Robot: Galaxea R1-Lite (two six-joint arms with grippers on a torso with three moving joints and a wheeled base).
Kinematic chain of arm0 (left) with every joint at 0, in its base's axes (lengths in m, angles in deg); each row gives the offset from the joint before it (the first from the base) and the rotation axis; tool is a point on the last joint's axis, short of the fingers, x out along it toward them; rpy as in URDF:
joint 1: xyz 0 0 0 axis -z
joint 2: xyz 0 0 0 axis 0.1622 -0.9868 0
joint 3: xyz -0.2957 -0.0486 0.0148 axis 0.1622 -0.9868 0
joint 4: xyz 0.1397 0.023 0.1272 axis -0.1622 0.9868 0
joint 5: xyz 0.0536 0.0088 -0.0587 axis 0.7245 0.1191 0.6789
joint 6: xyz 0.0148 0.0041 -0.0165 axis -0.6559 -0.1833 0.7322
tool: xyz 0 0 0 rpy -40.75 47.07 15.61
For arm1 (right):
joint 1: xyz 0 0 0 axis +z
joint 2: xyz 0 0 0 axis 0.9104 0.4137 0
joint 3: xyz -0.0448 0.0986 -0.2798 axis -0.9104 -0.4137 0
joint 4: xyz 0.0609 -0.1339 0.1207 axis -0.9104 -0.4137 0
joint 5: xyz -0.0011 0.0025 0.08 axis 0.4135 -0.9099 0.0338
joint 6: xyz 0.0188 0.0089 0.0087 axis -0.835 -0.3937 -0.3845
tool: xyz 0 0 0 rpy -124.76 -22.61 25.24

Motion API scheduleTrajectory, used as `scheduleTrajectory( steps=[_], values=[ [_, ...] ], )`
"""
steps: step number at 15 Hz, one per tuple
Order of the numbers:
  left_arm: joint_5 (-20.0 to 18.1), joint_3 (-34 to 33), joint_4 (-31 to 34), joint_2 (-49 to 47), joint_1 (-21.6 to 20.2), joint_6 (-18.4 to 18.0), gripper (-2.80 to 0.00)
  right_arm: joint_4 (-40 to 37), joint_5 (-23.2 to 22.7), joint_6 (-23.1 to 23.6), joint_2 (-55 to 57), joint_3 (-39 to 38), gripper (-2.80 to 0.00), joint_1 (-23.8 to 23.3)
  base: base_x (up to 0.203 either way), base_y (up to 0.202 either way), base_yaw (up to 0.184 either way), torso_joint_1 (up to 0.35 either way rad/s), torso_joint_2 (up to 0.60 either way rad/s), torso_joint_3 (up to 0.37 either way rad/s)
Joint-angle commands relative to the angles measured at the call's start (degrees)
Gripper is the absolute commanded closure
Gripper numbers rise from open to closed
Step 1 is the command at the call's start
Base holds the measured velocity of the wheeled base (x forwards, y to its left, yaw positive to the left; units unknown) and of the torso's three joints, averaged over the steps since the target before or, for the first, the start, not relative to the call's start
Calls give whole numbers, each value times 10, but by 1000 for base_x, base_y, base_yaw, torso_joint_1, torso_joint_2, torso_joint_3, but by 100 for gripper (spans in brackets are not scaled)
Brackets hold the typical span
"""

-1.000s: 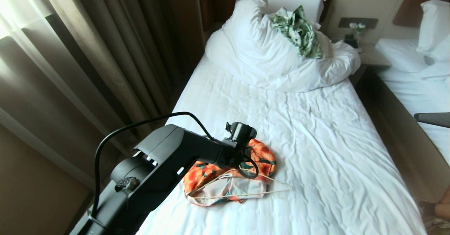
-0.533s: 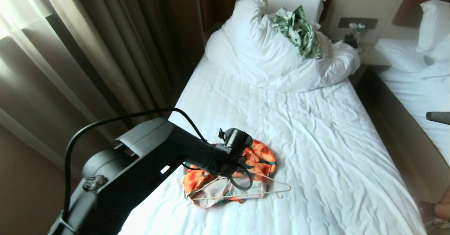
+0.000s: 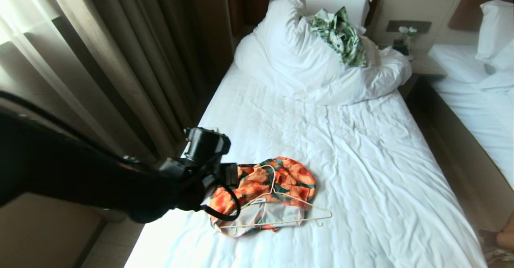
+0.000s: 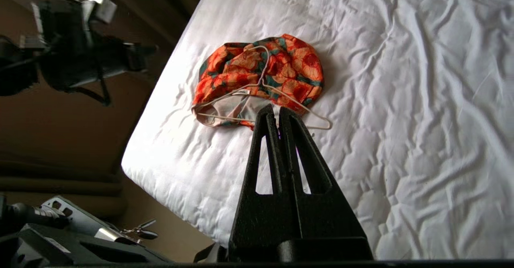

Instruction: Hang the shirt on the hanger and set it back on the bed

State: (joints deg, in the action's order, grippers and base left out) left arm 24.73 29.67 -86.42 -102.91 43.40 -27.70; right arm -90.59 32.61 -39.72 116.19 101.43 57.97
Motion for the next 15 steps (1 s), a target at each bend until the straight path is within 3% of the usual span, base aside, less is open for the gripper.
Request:
scheduleTrajectory(
  steps=[1, 4, 6, 12, 15],
  values=[
    [4, -45, -5, 156, -19, -4, 0, -3, 4, 1, -85, -23, 0, -1, 0, 0, 0, 0, 0, 0],
    [11, -98, -11, 337, -82, -43, 0, -52, 43, 3, -174, -38, 0, -3, 0, 0, 0, 0, 0, 0],
    [16, -110, 5, 442, -126, -65, 0, -124, 51, 4, -210, -38, 0, -3, 0, 0, 0, 0, 0, 0],
    [19, -114, 155, 729, -274, -81, 0, -190, 51, 1, -261, -69, 0, 49, 0, 0, 0, 0, 0, 0],
    [3, -136, 236, 845, -309, -85, 0, -189, 52, 1, -282, -106, 0, 55, 0, 0, 0, 0, 0, 0]
  ],
)
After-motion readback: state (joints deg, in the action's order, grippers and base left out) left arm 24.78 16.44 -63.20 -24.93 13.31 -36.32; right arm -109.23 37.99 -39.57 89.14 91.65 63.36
